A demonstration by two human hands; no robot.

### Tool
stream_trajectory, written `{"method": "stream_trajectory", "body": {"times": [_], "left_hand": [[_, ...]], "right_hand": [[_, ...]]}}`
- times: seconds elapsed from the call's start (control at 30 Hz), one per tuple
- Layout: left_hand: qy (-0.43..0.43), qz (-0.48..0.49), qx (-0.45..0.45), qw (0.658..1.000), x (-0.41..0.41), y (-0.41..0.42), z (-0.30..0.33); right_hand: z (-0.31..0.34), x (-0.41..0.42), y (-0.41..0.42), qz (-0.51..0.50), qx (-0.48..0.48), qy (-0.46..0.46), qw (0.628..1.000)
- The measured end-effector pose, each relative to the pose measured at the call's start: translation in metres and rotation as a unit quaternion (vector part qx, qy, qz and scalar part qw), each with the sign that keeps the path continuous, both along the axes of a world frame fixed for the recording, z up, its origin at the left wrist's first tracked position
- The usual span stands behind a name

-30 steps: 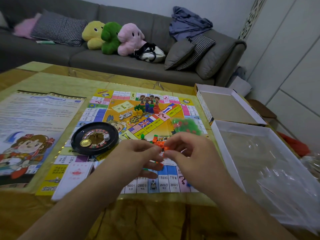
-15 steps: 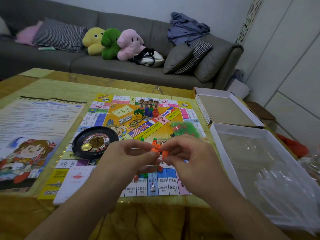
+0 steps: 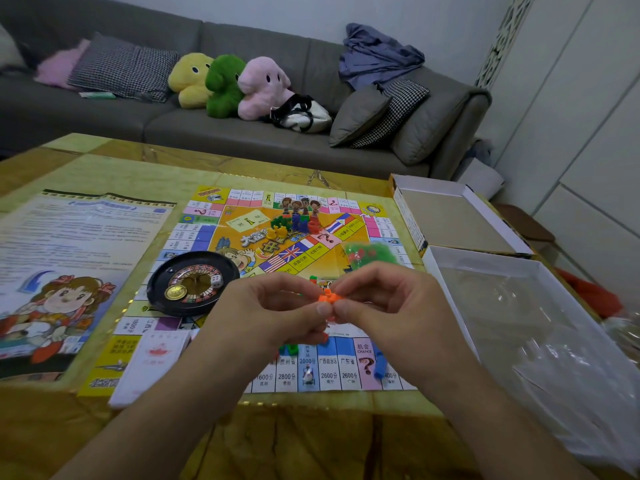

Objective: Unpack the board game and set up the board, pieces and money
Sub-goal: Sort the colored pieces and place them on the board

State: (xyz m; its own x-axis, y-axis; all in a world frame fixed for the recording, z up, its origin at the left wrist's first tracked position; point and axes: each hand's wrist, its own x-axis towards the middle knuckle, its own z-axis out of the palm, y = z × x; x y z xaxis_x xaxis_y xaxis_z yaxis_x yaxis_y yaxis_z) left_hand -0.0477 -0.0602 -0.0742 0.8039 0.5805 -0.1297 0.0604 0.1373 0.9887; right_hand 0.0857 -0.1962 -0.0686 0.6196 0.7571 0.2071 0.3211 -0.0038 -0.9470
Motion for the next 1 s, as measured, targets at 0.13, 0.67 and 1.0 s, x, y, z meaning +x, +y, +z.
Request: {"method": "stream_trajectory", "body": {"times": [0.13, 0.67, 1.0], "left_hand": [[-0.007, -0.01, 0.004, 1.0, -0.002, 0.0, 0.001], [-0.05, -0.068, -0.172, 0.981, -0.002, 0.002, -0.001], [-0.009, -0.121, -0.122, 0.985, -0.006, 0.01, 0.004]], "right_hand": [[0.003, -0.002, -0.001, -0.003, 0.04, 0.019, 0.999], [-0.002, -0.002, 0.0, 0.003, 0.079, -0.07, 0.994], [0.003, 0.006, -0.005, 0.075, 0.008, -0.141, 0.987]]}}
